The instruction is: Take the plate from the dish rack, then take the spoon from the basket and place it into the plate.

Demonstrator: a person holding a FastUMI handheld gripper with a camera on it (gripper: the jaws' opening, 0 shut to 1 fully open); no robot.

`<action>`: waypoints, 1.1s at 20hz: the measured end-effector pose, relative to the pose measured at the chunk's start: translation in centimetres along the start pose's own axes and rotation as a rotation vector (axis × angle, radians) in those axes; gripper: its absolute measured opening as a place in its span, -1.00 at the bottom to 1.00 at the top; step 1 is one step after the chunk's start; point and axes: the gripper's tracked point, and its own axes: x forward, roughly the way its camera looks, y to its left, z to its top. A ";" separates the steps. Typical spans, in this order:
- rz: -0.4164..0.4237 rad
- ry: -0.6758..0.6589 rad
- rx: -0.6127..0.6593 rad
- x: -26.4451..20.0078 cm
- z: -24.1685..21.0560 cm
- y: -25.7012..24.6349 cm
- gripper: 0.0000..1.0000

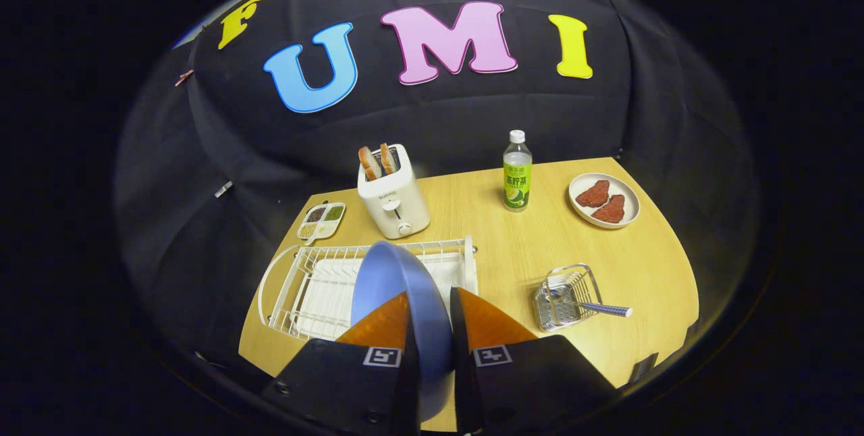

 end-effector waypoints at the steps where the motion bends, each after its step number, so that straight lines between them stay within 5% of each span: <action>1: 0.007 -0.001 0.010 -1.0 -0.6 -1.0 -0.52; 12: 0.033 0.125 0.203 -7.3 -10.9 -13.8 -0.52; 22: 0.116 0.235 0.227 0.6 -15.3 -20.4 -0.52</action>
